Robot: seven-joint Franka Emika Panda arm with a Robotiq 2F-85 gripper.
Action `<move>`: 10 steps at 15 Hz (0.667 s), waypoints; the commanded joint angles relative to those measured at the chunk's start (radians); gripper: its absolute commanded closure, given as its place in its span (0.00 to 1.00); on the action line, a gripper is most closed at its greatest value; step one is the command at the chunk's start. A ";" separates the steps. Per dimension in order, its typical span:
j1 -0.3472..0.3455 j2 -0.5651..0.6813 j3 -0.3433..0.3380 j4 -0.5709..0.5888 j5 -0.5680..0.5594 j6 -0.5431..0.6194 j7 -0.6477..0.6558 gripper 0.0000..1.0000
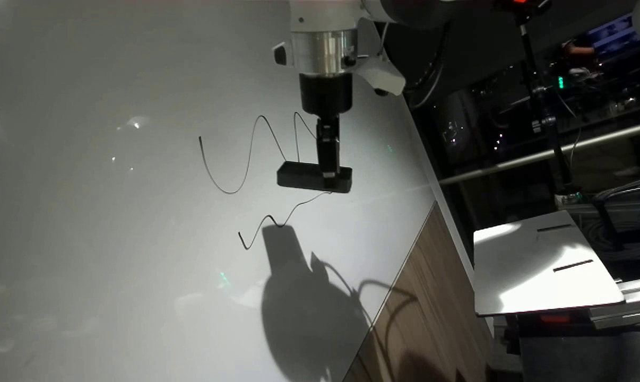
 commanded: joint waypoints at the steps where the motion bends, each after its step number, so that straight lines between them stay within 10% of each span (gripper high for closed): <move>1: -0.016 0.027 0.038 0.113 -0.077 -0.021 0.054 0.68; 10: -0.024 0.141 0.070 0.401 -0.286 -0.033 0.124 0.68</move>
